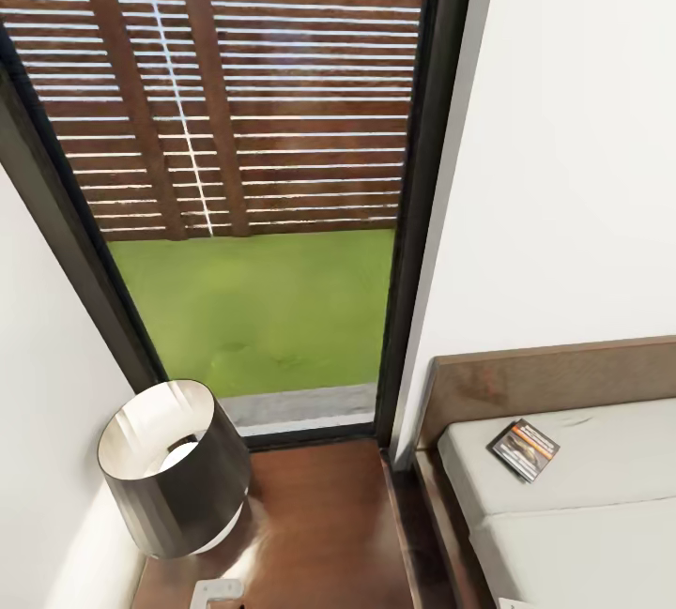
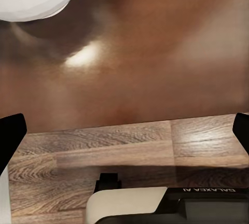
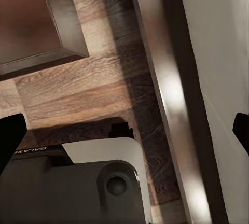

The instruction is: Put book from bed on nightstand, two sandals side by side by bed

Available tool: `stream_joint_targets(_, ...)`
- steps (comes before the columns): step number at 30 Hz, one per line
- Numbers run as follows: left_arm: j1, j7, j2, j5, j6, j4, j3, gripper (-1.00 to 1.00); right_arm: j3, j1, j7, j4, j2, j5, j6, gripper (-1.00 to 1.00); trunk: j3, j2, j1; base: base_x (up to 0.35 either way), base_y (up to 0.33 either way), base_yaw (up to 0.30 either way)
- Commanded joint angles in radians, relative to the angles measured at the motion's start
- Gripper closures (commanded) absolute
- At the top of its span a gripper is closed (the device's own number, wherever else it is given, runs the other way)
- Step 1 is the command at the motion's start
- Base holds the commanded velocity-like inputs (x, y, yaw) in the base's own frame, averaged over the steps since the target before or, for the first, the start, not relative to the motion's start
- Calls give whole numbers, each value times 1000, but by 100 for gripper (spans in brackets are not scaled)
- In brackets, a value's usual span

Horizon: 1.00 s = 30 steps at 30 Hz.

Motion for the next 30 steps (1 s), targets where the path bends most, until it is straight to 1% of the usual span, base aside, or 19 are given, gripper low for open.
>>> stream_joint_targets(1, -1, -3, 0, -6, -2, 0, 9, -100, -9, -2, 2, 3, -1, 10, -3, -100, -2, -2, 1, 0, 0, 0)
stream_joint_targets(8, -1, -3, 0, -6, -2, 0, 9, -100, -8, -2, 2, 3, -1, 9, -3, -100, -2, -2, 1, 0, 0, -2)
stream_joint_targets(14, -1, -3, 0, -6, -2, 0, 9, -100, -9, -2, 2, 3, -1, 9, -3, -100, -2, -2, 1, 0, 0, -201)
stream_joint_targets(22, -1, -3, 0, -5, -2, 0, 9, -100, -9, -2, 2, 3, -1, 9, -3, -100, -2, -2, 1, 2, 1, -45)
stream_joint_targets(27, -1, -3, 0, -6, -2, 0, 9, -100, -9, -2, 2, 3, -1, 9, -3, -100, -2, -2, 1, 162, 67, -3)
stream_joint_targets(30, -1, -3, 0, -6, -2, 0, 9, -100, -9, -2, 2, 3, -1, 9, -3, -100, -2, -2, 1, 51, 12, 0)
